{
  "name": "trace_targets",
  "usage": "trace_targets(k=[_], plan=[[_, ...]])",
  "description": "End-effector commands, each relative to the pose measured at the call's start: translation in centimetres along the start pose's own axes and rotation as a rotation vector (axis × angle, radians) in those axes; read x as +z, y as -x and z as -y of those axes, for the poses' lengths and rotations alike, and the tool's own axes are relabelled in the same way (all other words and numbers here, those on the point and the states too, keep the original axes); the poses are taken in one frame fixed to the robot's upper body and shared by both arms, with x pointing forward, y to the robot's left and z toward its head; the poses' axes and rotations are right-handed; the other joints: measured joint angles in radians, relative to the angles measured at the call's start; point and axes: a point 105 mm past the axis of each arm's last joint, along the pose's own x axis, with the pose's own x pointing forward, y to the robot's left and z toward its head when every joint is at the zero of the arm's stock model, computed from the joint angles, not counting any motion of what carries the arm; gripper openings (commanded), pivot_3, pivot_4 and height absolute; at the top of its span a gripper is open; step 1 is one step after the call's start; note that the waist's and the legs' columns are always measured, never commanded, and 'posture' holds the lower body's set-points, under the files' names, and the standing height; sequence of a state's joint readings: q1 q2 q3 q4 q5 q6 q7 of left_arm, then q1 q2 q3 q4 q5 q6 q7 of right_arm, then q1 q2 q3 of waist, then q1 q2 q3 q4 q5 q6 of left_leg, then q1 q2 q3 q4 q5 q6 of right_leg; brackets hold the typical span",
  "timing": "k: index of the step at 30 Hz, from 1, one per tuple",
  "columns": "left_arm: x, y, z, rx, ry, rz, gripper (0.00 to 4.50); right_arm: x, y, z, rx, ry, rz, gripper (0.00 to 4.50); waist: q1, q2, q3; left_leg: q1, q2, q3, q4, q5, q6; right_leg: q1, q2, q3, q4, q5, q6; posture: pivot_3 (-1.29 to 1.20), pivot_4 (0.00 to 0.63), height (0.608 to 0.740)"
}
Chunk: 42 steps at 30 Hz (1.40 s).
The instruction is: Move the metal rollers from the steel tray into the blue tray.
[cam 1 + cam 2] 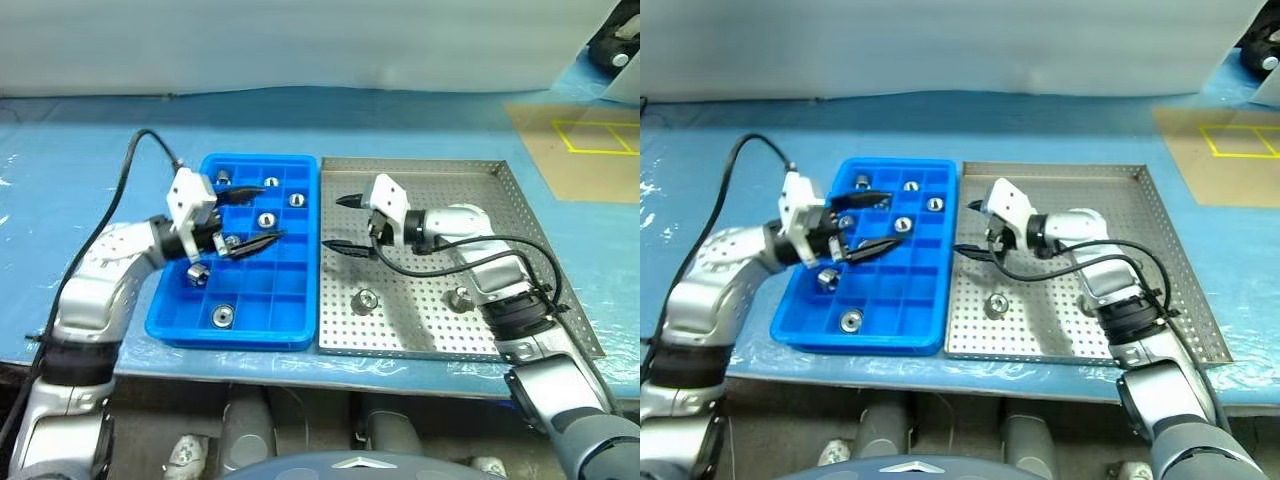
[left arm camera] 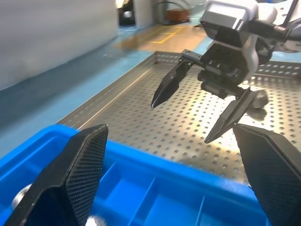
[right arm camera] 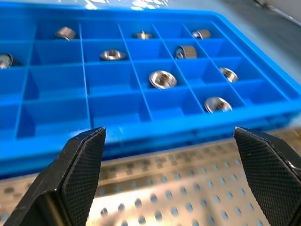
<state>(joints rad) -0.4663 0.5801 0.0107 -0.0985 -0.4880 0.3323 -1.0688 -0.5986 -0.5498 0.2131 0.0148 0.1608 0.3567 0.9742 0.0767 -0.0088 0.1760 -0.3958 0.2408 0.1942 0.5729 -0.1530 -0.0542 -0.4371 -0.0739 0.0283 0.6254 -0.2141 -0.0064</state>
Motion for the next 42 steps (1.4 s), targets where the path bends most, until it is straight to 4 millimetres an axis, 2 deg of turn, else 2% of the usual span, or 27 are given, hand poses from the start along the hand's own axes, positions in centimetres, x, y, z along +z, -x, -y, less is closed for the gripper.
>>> trace_targets(k=[1,5,9,16,21,27,34,42], plan=[[-0.3,-2.0,1.0,-0.143,0.02,0.013,4.47,0.6,2.5,0.5,-0.067,0.022,-0.006,4.5,-0.008,0.0,0.0,0.0,-0.001,0.0,0.0,0.0,0.0,0.0,0.0,0.0,0.0,0.0,0.0,-0.26,0.15,0.74],[-1.9,-3.8,2.4,-0.284,0.095,0.005,4.47,-0.7,4.7,-1.5,-0.071,0.014,-0.089,4.5,-0.033,0.0,0.0,0.0,-0.001,0.001,0.0,-0.001,0.003,0.0,0.001,0.001,-0.001,0.0,0.0,-0.39,0.15,0.74],[-4.0,-4.4,4.6,-0.423,0.164,-0.024,4.47,-1.2,6.7,-3.6,-0.086,-0.045,-0.136,4.5,-0.063,0.0,0.0,0.0,0.0,0.001,0.0,-0.002,0.004,0.0,0.001,0.001,-0.002,0.0,0.0,-0.44,0.15,0.74],[-3.9,-5.6,6.0,-0.467,0.195,0.039,4.47,-2.2,8.8,-5.3,-0.124,-0.103,-0.222,4.5,-0.097,0.0,0.0,0.011,0.0,0.004,0.003,-0.006,0.009,0.01,0.0,0.003,-0.002,0.0,0.001,-0.49,0.15,0.74],[-4.4,-5.3,6.7,-0.47,0.198,0.021,4.47,-2.4,8.5,-6.7,-0.099,-0.131,-0.225,4.5,-0.113,0.0,0.0,0.013,0.0,0.004,0.003,-0.006,0.01,0.012,0.0,0.004,-0.003,-0.002,0.005,-0.47,0.15,0.74],[-4.4,-4.3,6.6,-0.43,0.207,0.009,4.47,-2.6,7.7,-6.4,-0.077,-0.147,-0.211,4.5,-0.119,0.001,0.0,0.012,-0.001,0.004,0.003,-0.007,0.012,0.012,0.0,0.003,-0.005,0.0,0.002,-0.42,0.15,0.74],[-4.7,-3.1,6.4,-0.377,0.202,-0.025,4.47,-1.9,5.0,-6.6,0.017,-0.117,-0.161,4.5,-0.115,0.001,0.0,0.012,0.0,0.004,0.002,-0.007,0.012,0.012,0.0,0.002,-0.005,0.0,0.002,-0.36,0.15,0.74],[-3.2,-0.8,4.1,-0.266,0.186,-0.038,4.47,-2.9,2.7,-7.8,0.147,-0.123,-0.158,4.5,-0.095,0.001,-0.001,0.012,0.0,0.004,0.001,-0.007,0.011,0.011,0.0,0.002,-0.006,0.0,0.002,-0.3,0.15,0.74]])
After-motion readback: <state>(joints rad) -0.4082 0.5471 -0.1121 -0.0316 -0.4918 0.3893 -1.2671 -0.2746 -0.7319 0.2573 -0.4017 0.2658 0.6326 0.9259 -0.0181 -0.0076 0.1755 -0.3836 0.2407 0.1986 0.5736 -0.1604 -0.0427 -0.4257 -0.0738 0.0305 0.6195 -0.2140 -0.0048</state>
